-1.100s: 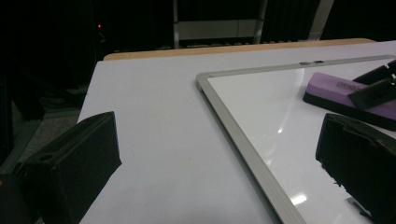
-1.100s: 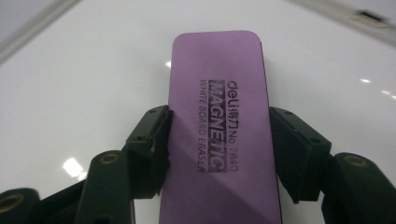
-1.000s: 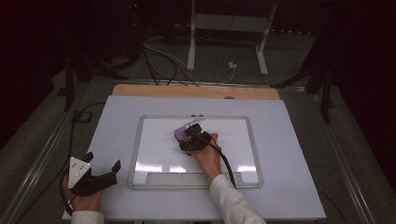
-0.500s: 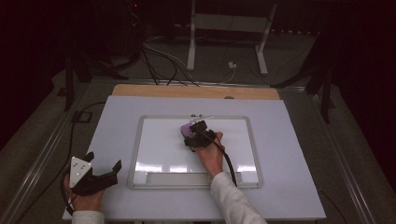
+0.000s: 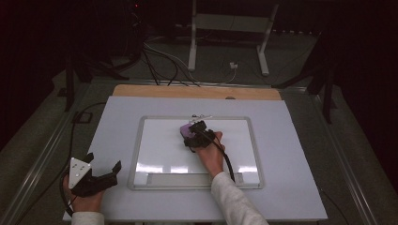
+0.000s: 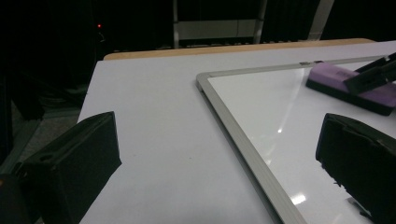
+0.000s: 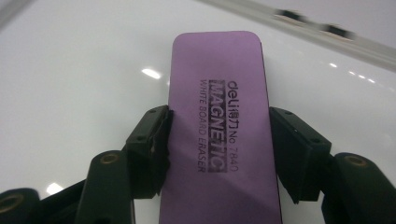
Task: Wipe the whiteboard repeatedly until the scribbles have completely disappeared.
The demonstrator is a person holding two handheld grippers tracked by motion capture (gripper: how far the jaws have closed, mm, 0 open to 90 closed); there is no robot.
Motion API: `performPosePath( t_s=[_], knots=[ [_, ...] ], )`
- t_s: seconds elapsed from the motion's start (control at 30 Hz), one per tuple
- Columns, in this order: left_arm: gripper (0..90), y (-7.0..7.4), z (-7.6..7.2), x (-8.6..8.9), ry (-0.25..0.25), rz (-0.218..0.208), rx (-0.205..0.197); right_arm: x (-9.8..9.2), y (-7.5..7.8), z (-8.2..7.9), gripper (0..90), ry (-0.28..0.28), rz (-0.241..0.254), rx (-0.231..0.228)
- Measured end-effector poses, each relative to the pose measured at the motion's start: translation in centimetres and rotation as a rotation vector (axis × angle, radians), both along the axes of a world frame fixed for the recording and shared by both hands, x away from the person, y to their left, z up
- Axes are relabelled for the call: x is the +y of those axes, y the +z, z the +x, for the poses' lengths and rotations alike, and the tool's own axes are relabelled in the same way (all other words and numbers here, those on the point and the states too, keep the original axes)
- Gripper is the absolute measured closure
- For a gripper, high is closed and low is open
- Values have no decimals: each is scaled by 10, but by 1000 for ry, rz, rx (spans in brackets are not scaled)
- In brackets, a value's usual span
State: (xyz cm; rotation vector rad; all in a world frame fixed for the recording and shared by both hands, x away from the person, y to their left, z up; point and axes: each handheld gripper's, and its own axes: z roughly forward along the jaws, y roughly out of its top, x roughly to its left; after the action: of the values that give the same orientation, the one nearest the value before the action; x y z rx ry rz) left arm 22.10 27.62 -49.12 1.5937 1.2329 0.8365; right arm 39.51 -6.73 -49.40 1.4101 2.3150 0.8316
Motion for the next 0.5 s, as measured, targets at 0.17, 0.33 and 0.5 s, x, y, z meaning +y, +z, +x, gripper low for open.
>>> performPosePath(
  t_s=[0.17, 0.33, 0.5],
  knots=[
    [6, 0, 0, 0, 0, 1, -2, -19, 0, 6, 413, -75, -8, -1],
    [6, 0, 0, 0, 1, 0, 0, -28, 1, 8, 413, -103, -13, 3],
    [6, 0, -1, 1, 4, -7, -5, -29, 1, 7, 413, -110, -17, 0]
  ],
)
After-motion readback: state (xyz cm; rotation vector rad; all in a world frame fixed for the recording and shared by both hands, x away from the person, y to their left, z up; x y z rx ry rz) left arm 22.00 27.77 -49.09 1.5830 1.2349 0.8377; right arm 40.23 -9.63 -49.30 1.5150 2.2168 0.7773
